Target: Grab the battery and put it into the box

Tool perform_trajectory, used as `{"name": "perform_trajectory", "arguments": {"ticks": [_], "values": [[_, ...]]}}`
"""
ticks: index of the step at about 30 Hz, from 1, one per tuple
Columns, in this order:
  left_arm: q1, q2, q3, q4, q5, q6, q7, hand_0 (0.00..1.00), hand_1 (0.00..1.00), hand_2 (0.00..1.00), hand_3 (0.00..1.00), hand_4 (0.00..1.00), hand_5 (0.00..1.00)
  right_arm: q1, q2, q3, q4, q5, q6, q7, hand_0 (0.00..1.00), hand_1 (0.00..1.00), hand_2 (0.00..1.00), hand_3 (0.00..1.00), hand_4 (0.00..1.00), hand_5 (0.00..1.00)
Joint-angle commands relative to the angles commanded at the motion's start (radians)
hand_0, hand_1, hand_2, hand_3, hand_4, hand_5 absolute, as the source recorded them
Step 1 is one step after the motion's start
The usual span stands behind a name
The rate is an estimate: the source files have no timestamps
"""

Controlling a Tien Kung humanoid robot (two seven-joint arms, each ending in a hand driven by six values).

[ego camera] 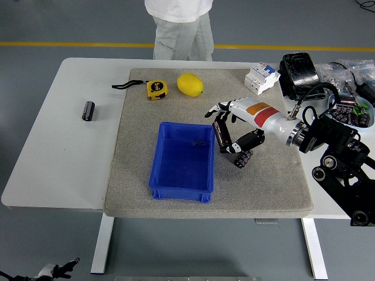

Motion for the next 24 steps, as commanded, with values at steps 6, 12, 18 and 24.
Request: {"name": "perform_trajectory", "arguments": {"ticks": [6,12,18,24], "values": [[-0.005,0.002,0.028,0.000,-0.030,0.014,-0.005,0.689,0.619,0.739,0.721,0.724,0.725,0.054,0.026,-0.097,-0.043,0.033,0.001,-0.031,0.704,0.668,0.746,0.784,0.941,0.208],[-0.006,0.003,0.030,0.000,-0.028,0.016,-0.003,0.687,0.612,0.734,0.714,0.723,0.724,0.070,0.036,-0.121,-0.056,0.044,-0.002,-0.029,0.783,0.711,0.773,0.795,0.908,0.209],[-0.003,0.003,0.024,0.000,-0.021,0.015,-0.001,0.678,0.606,0.730,0.711,0.721,0.723,0.045,0.023,-0.069,-0.068,0.034,0.006,-0.032,0.815,0.738,0.806,0.811,0.909,0.209],[0.000,0.002,0.018,0.000,-0.013,0.014,0.002,0.677,0.606,0.728,0.710,0.720,0.721,-0.009,0.002,0.019,-0.107,0.024,0.007,-0.053,0.812,0.732,0.789,0.808,0.925,0.209]]}}
